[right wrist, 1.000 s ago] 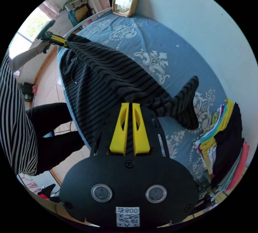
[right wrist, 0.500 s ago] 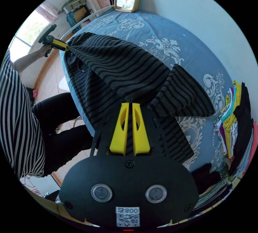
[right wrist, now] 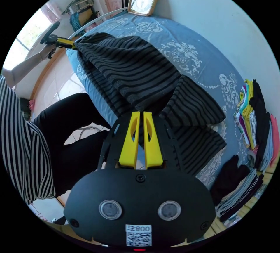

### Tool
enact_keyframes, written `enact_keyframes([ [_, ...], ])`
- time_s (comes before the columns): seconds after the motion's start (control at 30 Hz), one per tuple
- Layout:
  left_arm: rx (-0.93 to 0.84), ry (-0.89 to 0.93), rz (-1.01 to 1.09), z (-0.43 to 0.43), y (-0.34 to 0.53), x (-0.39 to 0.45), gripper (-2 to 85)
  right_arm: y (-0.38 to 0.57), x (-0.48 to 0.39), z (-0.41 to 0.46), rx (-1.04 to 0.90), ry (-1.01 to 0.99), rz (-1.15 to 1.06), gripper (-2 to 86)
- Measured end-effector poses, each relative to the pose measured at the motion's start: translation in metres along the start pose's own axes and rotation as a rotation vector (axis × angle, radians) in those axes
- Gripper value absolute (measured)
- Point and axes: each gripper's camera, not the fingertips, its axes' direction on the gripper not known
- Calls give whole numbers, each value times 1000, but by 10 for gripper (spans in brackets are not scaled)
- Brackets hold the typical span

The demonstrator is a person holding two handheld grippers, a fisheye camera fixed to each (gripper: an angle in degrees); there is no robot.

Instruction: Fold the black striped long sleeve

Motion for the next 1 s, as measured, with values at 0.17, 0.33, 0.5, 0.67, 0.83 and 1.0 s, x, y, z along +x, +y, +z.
enact_keyframes([
  [0.17, -81, 38, -70, 72, 29, -33, 40, 29, -26, 85, -24, -83, 102, 25],
  [0.33, -119, 37, -102, 118, 44, -68, 51, 44, -46, 167, -31, -94, 160, 29],
  [0.5, -145, -15, -61, 142, 60, -103, 71, 64, -53, 213, 63, -164, 237, 36],
  [0.67, -74, 19, -81, 153, 84, -135, 72, 95, -61, 253, 197, -284, 363, 44],
  [0.83, 86, 204, -89, 179, 89, -160, 70, 121, -61, 273, 364, -298, 468, 34],
  [1.0, 185, 595, 123, 255, 13, -136, 88, 140, -27, 313, 418, -199, 629, 30],
])
